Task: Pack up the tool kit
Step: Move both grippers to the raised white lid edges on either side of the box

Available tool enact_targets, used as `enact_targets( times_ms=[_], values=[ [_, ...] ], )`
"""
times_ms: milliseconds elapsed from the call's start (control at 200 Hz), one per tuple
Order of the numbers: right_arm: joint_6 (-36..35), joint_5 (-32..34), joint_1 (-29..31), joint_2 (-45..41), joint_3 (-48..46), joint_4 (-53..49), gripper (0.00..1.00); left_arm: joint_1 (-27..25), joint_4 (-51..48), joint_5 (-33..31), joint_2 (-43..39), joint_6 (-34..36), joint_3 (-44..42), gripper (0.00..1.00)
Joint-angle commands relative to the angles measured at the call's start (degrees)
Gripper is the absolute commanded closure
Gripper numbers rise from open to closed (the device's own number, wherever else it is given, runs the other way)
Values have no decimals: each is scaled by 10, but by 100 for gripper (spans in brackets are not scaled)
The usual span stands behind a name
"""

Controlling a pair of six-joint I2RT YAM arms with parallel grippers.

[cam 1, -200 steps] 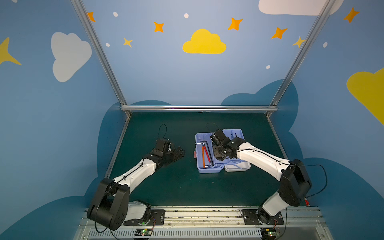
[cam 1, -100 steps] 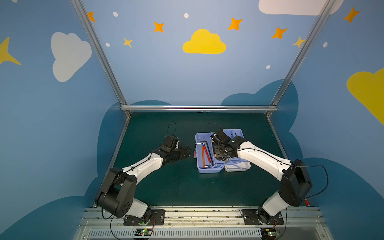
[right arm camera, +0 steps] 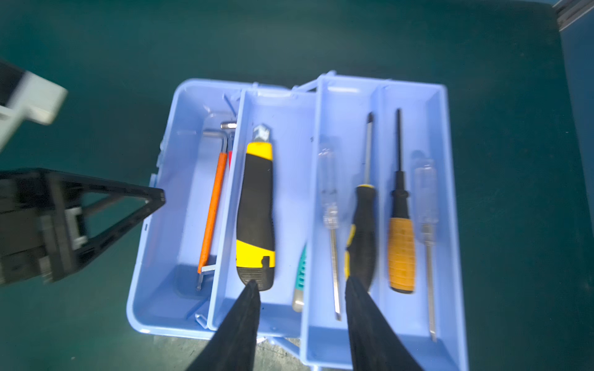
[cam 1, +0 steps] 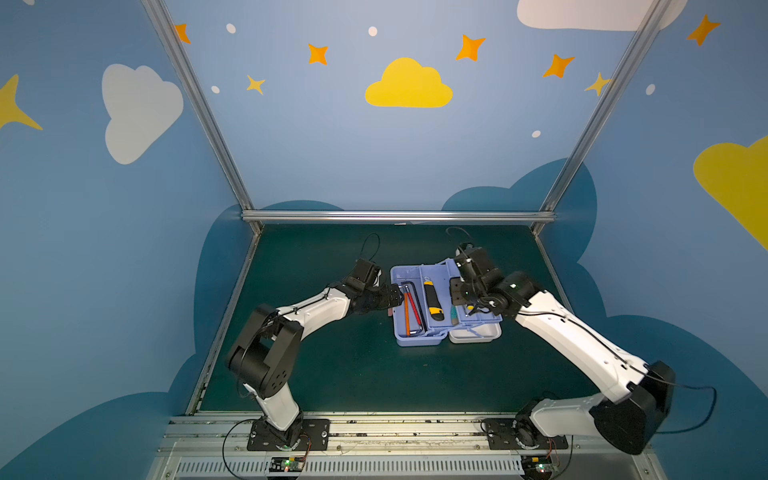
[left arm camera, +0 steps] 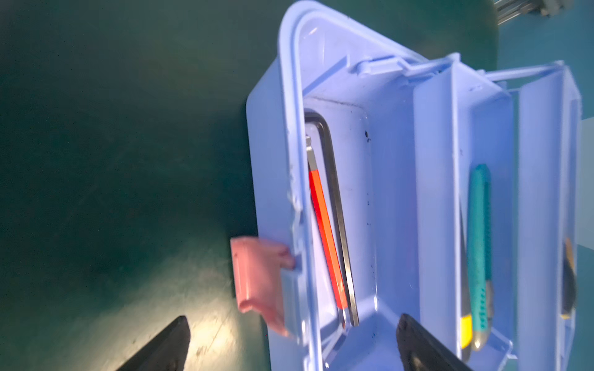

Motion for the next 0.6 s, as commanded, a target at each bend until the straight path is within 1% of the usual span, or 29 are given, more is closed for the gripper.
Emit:
enact_targets(
  times_ms=[0,155,175,280,416,521,596],
  values=[
    [-22,-35,-40,-31,-28,-3,56,1,-55,-29,37,10,36,0],
    [-24,-82,-121,-86,-65,13,56,2,-95,-45,72,28,69,0],
    [-24,-90,-130,-92,-71,16,57,1,-100,-64,73,31,71,0],
    [-22,-132,-184,-117,-94,31,57,5,-141,-106,71,46,79,0],
    [-22,-184,-244,-125,-113,40,58,15,-172,-154,56,60,62,1],
    [-20,-209,-278,-124,-121,43,57,31,-170,-154,40,66,41,1],
    [-18,-221,-296,-124,-132,47,58,44,-167,-141,29,69,31,2]
  ],
)
